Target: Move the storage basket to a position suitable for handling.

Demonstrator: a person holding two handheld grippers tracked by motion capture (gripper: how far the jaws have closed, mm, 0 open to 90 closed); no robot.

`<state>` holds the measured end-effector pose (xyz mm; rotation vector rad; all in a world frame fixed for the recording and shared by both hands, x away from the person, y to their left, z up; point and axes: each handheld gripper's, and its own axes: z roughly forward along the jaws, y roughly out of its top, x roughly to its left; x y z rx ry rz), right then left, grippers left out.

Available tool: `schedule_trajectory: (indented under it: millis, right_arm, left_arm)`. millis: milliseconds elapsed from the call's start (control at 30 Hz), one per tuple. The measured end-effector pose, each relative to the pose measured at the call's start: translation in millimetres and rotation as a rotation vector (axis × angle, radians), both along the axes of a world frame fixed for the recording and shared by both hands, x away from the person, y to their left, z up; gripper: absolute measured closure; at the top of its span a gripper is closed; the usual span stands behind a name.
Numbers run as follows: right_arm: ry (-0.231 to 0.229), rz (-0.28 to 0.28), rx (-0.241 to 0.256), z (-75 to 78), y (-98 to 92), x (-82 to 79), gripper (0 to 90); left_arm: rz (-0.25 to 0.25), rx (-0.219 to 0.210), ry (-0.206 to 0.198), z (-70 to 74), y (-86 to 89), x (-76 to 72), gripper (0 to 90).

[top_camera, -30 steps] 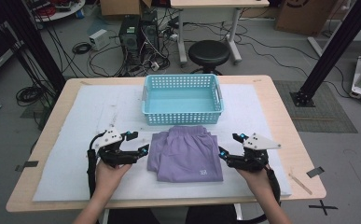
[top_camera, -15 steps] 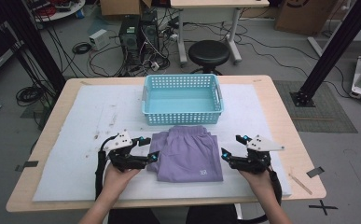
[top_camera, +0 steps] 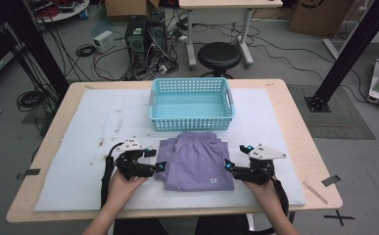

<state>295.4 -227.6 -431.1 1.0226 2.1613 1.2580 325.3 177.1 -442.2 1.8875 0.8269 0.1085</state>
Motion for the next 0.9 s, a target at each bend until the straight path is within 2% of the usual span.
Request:
schedule_trajectory:
  millis: [33,67,100,133,167,233,333,500,533,567,633,767,900]
  right_arm:
    - [0.014,-0.004,-0.004,-0.7,0.4,0.8,27.2]
    - [0.054,-0.01,0.001,-2.9,1.2,3.1,27.3]
    - [0.054,-0.01,0.001,-2.9,1.2,3.1,27.3]
    - [0.105,-0.026,-0.005,-5.6,2.4,6.0,27.3]
    - [0.105,-0.026,-0.005,-5.6,2.4,6.0,27.3]
    - [0.159,-0.024,-0.008,-9.3,4.7,9.8,27.3]
    - [0.185,-0.032,-0.015,-10.1,7.3,11.3,27.4]
    - [0.246,-0.037,-0.035,-13.0,13.7,14.5,27.4]
    - [0.287,-0.03,-0.037,-14.4,15.8,17.0,27.3]
    - [0.287,-0.03,-0.037,-14.4,15.8,17.0,27.3]
    - [0.321,-0.029,-0.044,-16.6,17.1,18.8,26.8]
    - [0.33,-0.035,-0.037,-16.6,18.0,19.1,26.1]
    - [0.33,-0.037,-0.037,-16.5,19.3,19.1,28.9]
  left_arm:
    - [0.004,-0.004,0.009,0.0,0.3,0.3,30.4]
    - [0.011,-0.008,0.014,0.1,0.1,0.5,30.7]
    - [0.013,-0.008,0.026,0.1,-0.1,1.0,30.7]
    - [0.02,-0.012,0.045,-0.1,-0.5,1.2,31.4]
    - [0.027,-0.003,0.066,-0.4,-0.9,1.6,31.4]
    - [0.049,0.017,0.099,-1.1,-2.7,1.8,31.4]
    - [0.078,0.052,0.115,-2.1,-3.2,2.4,31.4]
    - [0.09,0.047,0.162,-4.3,-1.2,4.6,31.0]
    - [0.09,0.045,0.17,-5.0,-1.5,4.9,30.5]
    - [0.088,0.042,0.182,-6.0,-2.3,5.2,30.5]
    - [0.089,0.037,0.2,-8.0,-4.0,5.7,30.3]
    - [0.086,-0.007,0.235,-9.2,-5.6,6.9,29.3]
    - [0.071,-0.024,0.245,-9.8,-12.5,6.7,28.3]
